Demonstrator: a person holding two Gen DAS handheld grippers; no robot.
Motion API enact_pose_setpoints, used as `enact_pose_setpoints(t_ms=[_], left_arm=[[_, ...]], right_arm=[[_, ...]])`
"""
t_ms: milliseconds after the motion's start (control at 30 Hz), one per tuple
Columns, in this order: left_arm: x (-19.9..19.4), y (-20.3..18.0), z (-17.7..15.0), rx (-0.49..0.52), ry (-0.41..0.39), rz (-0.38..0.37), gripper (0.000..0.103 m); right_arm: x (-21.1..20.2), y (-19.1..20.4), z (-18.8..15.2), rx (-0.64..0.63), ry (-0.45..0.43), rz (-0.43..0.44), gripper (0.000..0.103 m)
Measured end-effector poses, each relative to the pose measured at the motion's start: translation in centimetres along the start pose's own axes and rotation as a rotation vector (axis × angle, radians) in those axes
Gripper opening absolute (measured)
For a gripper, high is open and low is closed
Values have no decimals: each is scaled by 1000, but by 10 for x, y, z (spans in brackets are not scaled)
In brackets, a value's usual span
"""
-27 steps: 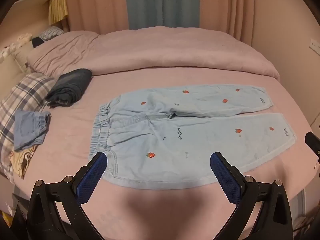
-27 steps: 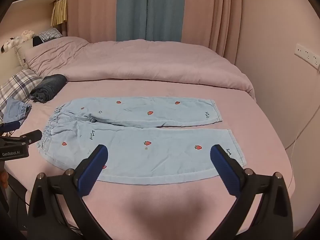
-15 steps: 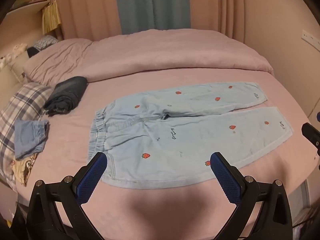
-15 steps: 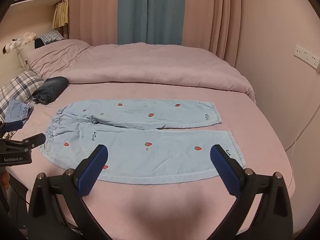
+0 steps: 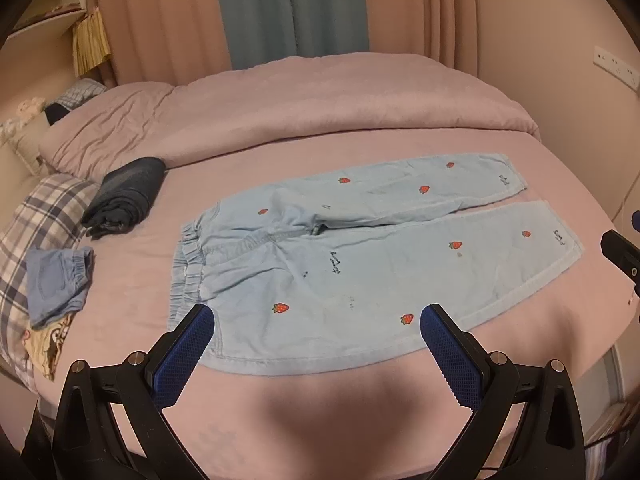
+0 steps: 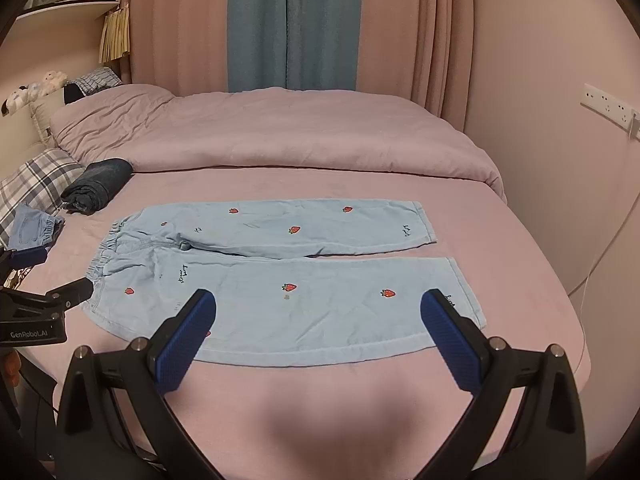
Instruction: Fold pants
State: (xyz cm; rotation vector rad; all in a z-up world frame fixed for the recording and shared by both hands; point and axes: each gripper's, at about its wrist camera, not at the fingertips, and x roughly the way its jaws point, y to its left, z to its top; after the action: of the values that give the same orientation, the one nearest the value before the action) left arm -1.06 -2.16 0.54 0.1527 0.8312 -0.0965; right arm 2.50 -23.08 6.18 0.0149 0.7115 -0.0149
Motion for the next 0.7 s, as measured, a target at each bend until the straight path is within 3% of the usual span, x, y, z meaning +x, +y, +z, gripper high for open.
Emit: enact_pose_setpoints(t_ms=[700], left_arm=[[1, -4, -3, 12, 0, -7, 102]], right_arm=[[-1, 3, -2, -4, -4, -1, 103]])
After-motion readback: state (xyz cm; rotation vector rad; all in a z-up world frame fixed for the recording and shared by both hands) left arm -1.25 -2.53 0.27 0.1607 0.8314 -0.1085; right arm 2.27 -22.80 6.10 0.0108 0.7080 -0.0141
